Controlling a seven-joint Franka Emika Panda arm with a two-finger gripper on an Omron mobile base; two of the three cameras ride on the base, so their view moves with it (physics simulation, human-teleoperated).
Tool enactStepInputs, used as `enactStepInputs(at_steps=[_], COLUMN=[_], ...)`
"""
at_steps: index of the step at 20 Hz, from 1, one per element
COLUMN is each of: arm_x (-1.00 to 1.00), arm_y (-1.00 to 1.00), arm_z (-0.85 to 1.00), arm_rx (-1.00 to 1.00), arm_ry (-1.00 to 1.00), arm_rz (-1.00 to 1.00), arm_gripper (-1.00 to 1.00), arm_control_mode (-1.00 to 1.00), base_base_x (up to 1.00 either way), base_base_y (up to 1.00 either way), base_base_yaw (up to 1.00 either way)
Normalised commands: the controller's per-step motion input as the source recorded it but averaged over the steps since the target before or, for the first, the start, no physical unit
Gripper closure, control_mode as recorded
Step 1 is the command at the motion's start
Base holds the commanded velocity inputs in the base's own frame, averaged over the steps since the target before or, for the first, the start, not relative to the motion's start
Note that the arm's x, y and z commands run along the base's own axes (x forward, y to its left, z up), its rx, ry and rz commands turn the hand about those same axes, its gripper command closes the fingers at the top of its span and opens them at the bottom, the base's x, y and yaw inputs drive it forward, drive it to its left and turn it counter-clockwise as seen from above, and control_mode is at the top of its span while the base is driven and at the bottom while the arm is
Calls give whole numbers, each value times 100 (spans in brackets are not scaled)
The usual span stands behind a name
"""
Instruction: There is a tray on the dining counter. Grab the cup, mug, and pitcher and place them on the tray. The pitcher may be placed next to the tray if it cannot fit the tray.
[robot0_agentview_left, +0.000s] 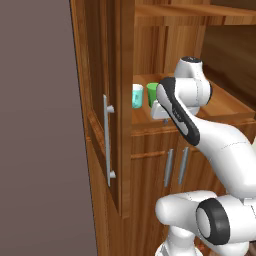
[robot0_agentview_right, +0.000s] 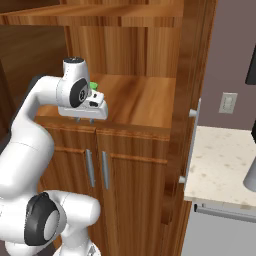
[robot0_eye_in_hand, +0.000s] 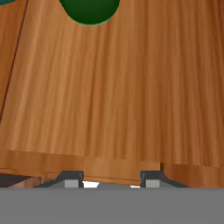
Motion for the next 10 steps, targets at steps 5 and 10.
enactStepInputs(at_steps=[5,10], arm_x=[-11,-18], arm_y=[1,0], arm_z=[0,6], arm_rx=[0,4], arm_ry=[0,-7], arm_rz=[0,-7], arm_gripper=[-100,-100], arm_control_mode=[-100,-100], base_base_x=[0,0], base_base_y=[0,0], base_base_yaw=[0,0])
